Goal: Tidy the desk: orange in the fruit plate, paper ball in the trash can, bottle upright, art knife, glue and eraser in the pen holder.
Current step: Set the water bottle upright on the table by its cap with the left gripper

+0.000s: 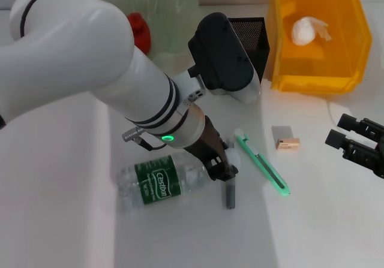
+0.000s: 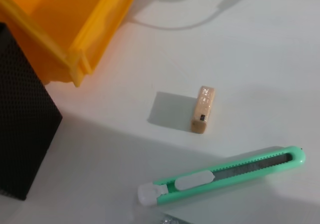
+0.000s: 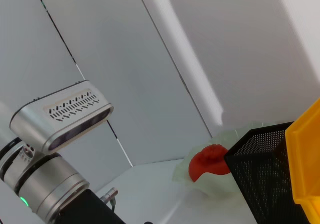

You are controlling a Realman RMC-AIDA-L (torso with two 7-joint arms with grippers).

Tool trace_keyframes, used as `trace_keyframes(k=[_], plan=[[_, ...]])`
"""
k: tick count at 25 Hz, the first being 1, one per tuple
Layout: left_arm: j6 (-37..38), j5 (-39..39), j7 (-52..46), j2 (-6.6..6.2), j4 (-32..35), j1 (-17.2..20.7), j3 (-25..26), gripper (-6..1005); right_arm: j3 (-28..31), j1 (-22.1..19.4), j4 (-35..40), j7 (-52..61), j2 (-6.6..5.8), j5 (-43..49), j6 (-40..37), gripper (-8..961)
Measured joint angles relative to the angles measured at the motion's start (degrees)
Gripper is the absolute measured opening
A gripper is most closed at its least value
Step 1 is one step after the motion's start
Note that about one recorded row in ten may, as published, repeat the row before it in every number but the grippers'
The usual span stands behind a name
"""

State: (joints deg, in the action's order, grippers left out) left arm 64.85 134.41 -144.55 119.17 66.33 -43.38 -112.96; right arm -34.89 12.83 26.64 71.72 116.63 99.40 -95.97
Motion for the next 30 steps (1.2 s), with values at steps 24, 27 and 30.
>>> trace_keyframes(k=[24, 27, 30], plan=[[-1.02, -15.29, 18.61, -0.5, 10.9, 13.37, 19.91, 438, 0.53, 0.47, -1.33, -0.39, 0.07, 0.0, -0.01, 701], [-1.09, -19.02, 21.25, -0.49, 10.64, 14.53, 22.05, 439, 0.53, 0.7, -1.33, -0.37, 0.09, 0.0, -0.01, 701], [-1.33, -22.63, 24.75, -0.47, 10.58, 15.9, 23.56, 440, 0.53, 0.94, -1.33, -0.37, 0.09, 0.0, 0.1, 701]])
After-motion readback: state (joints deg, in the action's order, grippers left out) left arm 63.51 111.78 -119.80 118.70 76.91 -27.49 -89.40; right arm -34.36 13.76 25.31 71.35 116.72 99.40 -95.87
